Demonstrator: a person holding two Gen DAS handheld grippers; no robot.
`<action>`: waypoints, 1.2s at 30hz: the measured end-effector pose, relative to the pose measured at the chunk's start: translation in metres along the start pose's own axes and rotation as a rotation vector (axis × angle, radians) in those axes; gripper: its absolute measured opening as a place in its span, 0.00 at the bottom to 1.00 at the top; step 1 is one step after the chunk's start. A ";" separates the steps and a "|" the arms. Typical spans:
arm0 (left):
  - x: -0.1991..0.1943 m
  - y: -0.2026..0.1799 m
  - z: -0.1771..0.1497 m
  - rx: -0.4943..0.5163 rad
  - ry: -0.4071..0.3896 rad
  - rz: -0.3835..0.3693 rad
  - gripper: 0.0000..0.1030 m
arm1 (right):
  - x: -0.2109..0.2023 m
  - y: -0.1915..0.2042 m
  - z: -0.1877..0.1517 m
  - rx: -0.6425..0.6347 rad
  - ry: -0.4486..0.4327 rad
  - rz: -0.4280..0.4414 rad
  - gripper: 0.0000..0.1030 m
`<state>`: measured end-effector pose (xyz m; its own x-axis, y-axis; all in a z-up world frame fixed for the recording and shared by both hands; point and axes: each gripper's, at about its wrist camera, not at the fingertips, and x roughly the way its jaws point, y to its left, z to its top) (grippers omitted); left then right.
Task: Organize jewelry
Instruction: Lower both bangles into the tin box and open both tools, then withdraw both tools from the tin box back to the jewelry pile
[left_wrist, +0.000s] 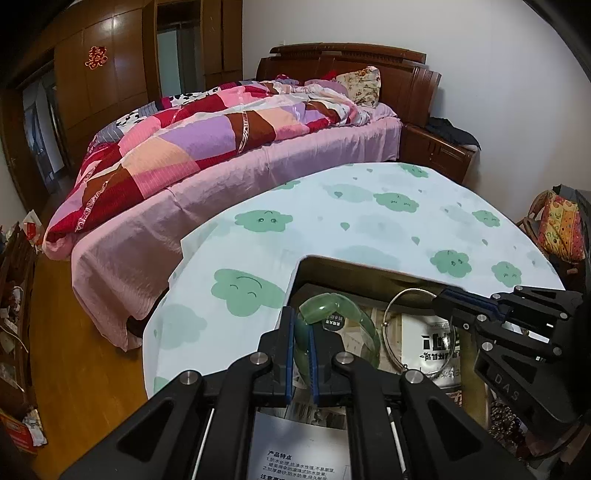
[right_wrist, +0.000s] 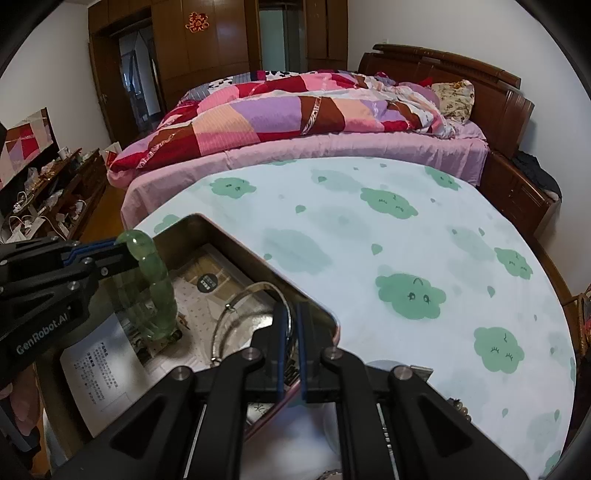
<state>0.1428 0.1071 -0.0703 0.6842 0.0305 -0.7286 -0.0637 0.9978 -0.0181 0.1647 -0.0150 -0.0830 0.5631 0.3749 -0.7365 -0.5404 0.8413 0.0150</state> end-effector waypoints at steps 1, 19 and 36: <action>0.000 -0.001 0.000 0.004 0.001 -0.001 0.05 | 0.001 0.000 -0.001 0.000 -0.001 0.000 0.08; -0.005 -0.006 0.001 0.025 -0.021 0.022 0.42 | 0.001 0.003 -0.003 0.000 -0.026 0.005 0.14; -0.007 -0.006 0.002 0.024 -0.049 0.044 0.54 | -0.004 0.008 -0.004 -0.025 -0.059 0.002 0.41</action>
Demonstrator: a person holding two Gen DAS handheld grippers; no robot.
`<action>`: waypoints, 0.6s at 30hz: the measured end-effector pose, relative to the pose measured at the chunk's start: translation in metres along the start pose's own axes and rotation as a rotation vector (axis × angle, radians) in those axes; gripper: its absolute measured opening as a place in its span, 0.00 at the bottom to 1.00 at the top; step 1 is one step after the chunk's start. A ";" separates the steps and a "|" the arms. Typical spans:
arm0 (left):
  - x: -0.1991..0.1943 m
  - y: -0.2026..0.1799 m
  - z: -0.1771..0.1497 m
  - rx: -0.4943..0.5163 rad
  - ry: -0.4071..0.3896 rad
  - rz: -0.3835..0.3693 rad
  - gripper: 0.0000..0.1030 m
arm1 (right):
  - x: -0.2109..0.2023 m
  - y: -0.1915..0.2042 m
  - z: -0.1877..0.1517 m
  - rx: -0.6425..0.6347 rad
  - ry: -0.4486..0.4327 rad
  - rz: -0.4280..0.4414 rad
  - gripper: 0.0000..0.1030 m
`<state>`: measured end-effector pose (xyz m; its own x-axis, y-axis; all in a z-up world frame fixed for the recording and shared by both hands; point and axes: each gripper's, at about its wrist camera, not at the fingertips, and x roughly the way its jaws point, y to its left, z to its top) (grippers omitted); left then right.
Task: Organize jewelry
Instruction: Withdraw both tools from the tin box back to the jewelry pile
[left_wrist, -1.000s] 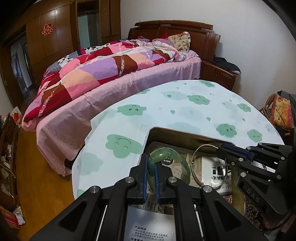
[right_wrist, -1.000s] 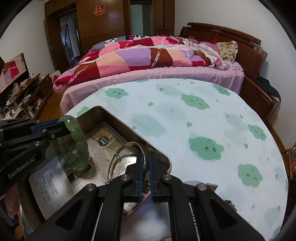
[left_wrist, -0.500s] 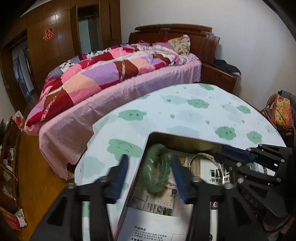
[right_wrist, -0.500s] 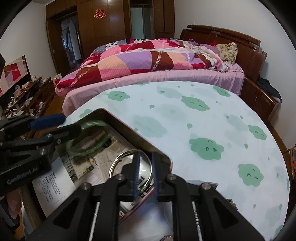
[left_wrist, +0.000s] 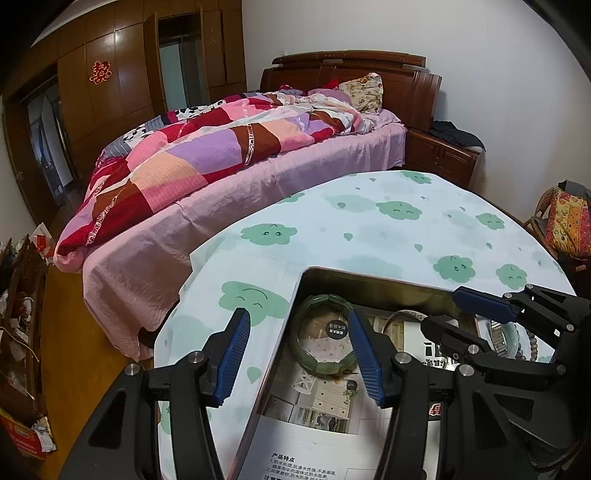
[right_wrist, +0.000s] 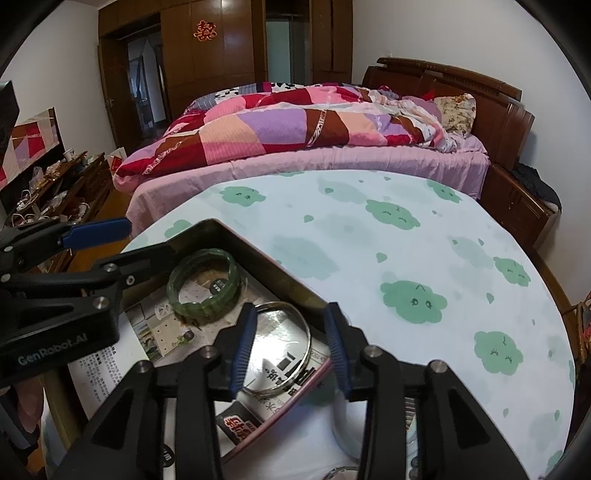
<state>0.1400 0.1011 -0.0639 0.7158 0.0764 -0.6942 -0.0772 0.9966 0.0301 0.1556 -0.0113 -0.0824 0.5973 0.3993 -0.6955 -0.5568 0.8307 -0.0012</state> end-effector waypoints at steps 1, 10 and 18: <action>0.000 0.000 0.000 -0.001 0.001 0.000 0.54 | 0.000 0.000 0.000 -0.001 -0.002 -0.001 0.43; -0.013 0.004 -0.001 -0.024 -0.032 0.018 0.71 | -0.008 0.000 -0.001 0.013 -0.029 -0.004 0.70; -0.041 0.003 -0.015 -0.084 -0.071 0.000 0.71 | -0.030 -0.018 -0.009 0.067 -0.039 0.012 0.74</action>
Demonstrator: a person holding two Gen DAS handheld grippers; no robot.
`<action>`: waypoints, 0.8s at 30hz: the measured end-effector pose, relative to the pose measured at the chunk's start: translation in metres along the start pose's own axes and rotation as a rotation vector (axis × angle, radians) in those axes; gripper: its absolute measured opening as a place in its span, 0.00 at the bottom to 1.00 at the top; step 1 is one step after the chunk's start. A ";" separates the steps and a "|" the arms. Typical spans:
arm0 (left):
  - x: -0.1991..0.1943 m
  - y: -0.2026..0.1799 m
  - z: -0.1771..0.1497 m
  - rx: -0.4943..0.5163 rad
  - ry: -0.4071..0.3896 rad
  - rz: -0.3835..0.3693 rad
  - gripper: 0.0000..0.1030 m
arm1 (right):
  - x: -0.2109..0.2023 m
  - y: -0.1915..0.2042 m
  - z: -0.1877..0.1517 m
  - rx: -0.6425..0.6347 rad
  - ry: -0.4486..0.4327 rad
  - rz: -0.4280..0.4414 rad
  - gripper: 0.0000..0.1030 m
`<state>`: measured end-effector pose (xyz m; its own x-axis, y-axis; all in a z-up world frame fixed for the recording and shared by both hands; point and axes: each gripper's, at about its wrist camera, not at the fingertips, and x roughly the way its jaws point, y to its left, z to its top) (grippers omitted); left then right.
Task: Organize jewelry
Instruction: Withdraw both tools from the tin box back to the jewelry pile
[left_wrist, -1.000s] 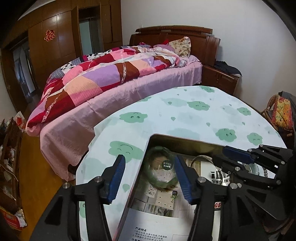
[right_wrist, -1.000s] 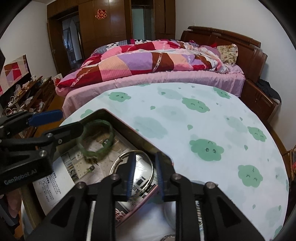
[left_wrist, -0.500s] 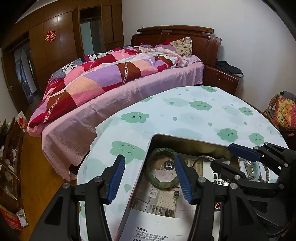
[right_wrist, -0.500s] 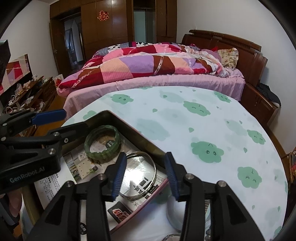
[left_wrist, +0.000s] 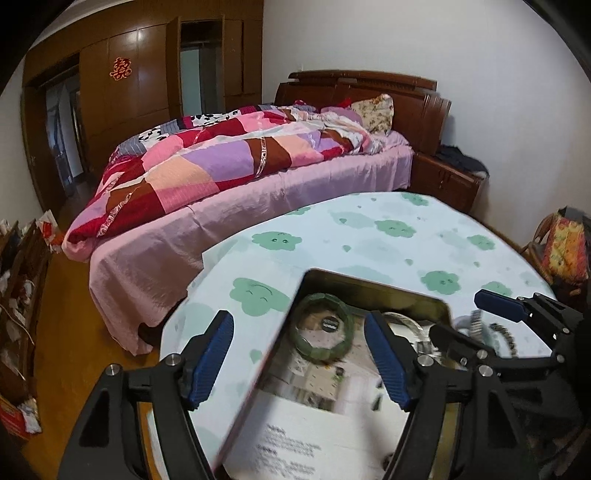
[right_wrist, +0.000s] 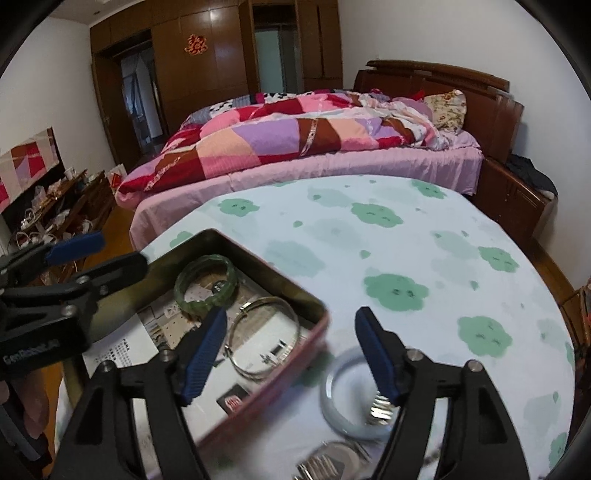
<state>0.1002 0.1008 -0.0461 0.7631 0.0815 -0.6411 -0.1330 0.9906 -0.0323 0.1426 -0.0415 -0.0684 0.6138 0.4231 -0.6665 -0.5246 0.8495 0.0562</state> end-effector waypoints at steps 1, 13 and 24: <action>-0.003 -0.003 -0.002 0.001 -0.002 -0.005 0.71 | -0.006 -0.004 -0.002 0.010 -0.003 0.003 0.74; -0.037 -0.070 -0.034 0.129 -0.010 -0.104 0.71 | -0.068 -0.087 -0.056 0.156 0.001 -0.091 0.81; -0.025 -0.134 -0.053 0.265 0.042 -0.157 0.71 | -0.079 -0.121 -0.099 0.221 0.026 -0.148 0.81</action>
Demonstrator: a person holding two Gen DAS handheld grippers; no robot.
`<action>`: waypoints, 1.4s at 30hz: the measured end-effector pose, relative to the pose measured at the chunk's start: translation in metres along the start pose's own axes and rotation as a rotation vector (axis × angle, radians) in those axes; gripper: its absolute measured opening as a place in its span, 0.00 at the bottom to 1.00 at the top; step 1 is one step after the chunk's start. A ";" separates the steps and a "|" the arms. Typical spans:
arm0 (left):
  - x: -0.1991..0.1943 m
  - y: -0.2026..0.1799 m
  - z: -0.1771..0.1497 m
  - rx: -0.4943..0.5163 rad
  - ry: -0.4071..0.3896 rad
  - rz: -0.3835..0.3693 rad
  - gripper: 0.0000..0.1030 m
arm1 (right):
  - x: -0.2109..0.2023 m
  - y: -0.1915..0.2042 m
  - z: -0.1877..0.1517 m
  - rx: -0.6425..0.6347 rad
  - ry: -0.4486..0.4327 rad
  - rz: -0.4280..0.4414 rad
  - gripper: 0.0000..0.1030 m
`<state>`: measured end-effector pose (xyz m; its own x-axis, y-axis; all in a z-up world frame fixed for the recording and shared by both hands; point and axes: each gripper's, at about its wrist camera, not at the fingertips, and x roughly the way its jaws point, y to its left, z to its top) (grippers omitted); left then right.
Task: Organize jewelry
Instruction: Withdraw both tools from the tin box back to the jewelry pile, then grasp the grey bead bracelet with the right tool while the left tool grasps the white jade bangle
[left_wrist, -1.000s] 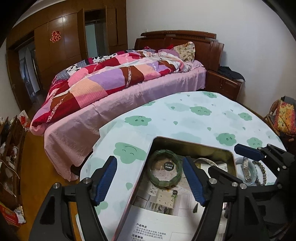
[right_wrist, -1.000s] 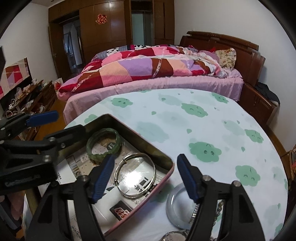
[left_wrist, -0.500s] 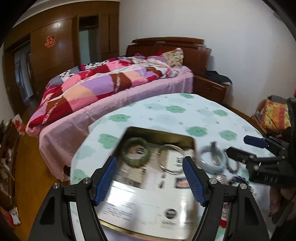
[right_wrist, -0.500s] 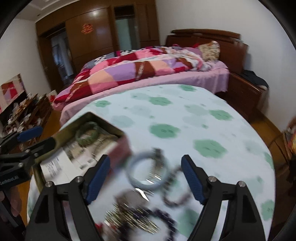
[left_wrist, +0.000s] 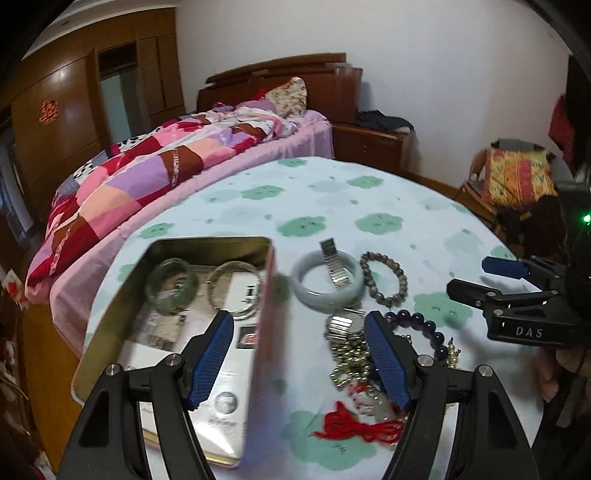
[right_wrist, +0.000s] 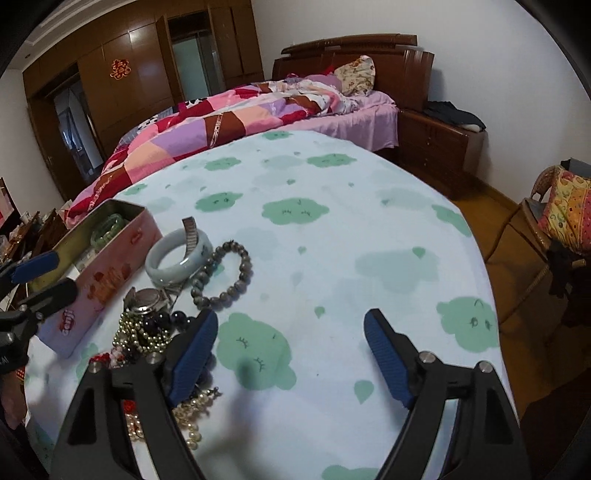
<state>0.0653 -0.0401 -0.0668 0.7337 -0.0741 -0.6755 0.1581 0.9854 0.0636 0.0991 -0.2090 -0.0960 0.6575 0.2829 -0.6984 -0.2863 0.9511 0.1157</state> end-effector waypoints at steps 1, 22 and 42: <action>0.002 -0.003 0.000 0.007 0.004 -0.008 0.71 | 0.000 0.000 -0.001 -0.004 -0.001 0.003 0.81; 0.060 -0.027 0.025 0.066 0.085 -0.013 0.60 | 0.040 0.021 0.032 -0.108 0.101 0.004 0.56; 0.085 -0.044 0.024 0.154 0.165 -0.113 0.43 | 0.050 0.012 0.024 -0.158 0.146 0.017 0.11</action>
<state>0.1364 -0.0939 -0.1096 0.5898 -0.1444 -0.7945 0.3413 0.9363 0.0832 0.1452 -0.1807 -0.1127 0.5466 0.2670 -0.7937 -0.4102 0.9117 0.0242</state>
